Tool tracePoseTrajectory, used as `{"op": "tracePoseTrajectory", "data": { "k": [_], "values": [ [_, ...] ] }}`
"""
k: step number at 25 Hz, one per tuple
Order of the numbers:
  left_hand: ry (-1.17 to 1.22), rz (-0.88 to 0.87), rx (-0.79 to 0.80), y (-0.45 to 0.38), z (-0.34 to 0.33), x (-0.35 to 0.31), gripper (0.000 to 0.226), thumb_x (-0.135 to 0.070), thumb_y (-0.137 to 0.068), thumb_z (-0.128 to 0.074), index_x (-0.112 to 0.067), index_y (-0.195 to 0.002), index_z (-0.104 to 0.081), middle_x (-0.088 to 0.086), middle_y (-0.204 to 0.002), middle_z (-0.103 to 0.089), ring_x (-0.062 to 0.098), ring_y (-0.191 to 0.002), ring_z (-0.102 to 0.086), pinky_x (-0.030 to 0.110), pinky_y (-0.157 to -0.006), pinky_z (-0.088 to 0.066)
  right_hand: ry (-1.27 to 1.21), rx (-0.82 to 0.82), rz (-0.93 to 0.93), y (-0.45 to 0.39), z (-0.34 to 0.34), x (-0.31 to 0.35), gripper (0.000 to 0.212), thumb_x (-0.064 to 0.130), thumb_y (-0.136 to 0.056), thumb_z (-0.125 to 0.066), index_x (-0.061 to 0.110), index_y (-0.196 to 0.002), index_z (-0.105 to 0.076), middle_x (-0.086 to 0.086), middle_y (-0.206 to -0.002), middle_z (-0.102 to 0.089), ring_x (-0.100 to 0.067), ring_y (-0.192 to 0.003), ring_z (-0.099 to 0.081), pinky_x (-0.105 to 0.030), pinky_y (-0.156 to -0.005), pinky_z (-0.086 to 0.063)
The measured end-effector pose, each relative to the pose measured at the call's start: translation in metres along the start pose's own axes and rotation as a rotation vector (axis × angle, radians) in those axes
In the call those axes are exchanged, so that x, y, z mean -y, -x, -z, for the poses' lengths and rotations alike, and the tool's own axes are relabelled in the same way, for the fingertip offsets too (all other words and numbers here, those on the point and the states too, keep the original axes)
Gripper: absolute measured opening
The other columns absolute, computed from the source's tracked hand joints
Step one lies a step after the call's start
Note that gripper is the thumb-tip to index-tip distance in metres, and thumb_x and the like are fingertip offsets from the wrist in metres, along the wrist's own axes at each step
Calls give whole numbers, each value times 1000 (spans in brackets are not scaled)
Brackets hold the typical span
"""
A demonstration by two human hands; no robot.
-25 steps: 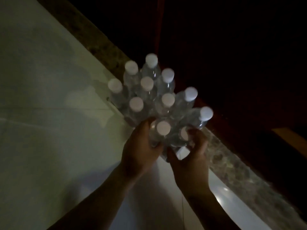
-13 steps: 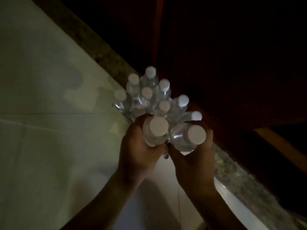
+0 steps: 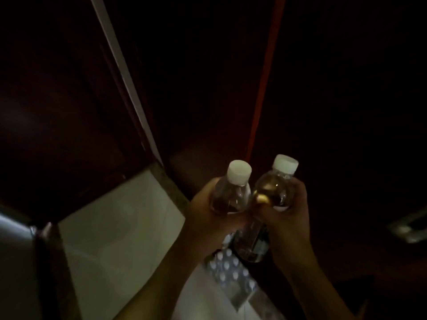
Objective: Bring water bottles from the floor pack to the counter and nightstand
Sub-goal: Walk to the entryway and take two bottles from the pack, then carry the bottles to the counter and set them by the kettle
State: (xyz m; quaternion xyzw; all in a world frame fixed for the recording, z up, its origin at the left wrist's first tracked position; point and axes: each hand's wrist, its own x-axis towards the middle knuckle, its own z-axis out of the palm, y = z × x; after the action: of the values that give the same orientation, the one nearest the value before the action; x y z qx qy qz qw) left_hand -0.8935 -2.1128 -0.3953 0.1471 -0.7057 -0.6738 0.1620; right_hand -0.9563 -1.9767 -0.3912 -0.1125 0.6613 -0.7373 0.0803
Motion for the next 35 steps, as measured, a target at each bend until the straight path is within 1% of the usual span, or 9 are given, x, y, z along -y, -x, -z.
{"op": "tracePoseTrajectory", "data": {
  "k": [3,7,12,15,20,25,30,33,35],
  "values": [
    [34,-174,-29,2,4,-139,40,0,-70,-84,-26,-96,-69,-4,-90,-77,11,-86,-75,24,-70,-58,1,44,158,-5,-18,148,56,-17,-71,-70,24,-106,-55,1,-90,-66,-2,-74,-70,-16,-59,-54],
    [77,-382,-47,10,8,-266,32,6,-73,-78,-14,-95,-68,-3,-78,-75,8,-74,-73,20,-63,-56,-4,67,381,-1,-32,277,50,-14,-71,-73,18,-104,-53,0,-89,-63,1,-69,-65,-16,-60,-53],
    [155,-517,46,16,9,-333,30,-1,-70,-82,-7,-95,-67,5,-81,-75,18,-75,-73,29,-66,-60,-92,26,512,12,-39,338,47,0,-60,-69,16,-101,-53,0,-84,-63,-3,-68,-64,-19,-60,-53],
    [189,-532,115,15,-8,-340,29,-9,-63,-79,-11,-90,-68,0,-75,-74,13,-70,-71,25,-63,-58,-92,-48,528,20,-25,347,49,-1,-58,-67,13,-103,-52,0,-84,-62,-2,-67,-62,-18,-61,-52],
    [235,-541,350,19,-87,-348,26,-11,-61,-80,-15,-83,-66,-4,-69,-72,7,-65,-67,22,-59,-54,13,-304,537,51,53,364,51,-2,-57,-67,15,-103,-52,0,-84,-62,-1,-67,-61,-19,-61,-52],
    [286,-599,669,91,-220,-365,27,-4,-70,-83,-20,-86,-67,-7,-74,-74,7,-70,-69,22,-61,-54,192,-607,560,151,182,391,52,2,-60,-72,14,-107,-53,3,-86,-63,1,-70,-63,-18,-62,-51],
    [371,-592,1022,245,-365,-388,34,-2,-68,-85,-21,-92,-68,-8,-80,-77,9,-74,-73,27,-67,-59,266,-1005,626,312,311,420,43,-8,-60,-68,15,-94,-56,7,-72,-65,-3,-64,-61,-21,-62,-52],
    [403,-589,1200,359,-434,-398,38,-21,-59,-87,-26,-92,-69,-1,-87,-78,19,-80,-75,42,-73,-62,341,-1229,634,433,375,441,43,-6,-56,-66,11,-95,-55,5,-71,-64,-3,-61,-61,-22,-59,-52],
    [464,-558,1282,429,-472,-403,39,-32,-55,-85,-29,-91,-69,-1,-83,-77,20,-78,-74,46,-73,-61,405,-1358,624,508,406,451,47,-1,-55,-69,12,-98,-56,0,-75,-65,-10,-64,-63,-30,-60,-55]
  ]
}}
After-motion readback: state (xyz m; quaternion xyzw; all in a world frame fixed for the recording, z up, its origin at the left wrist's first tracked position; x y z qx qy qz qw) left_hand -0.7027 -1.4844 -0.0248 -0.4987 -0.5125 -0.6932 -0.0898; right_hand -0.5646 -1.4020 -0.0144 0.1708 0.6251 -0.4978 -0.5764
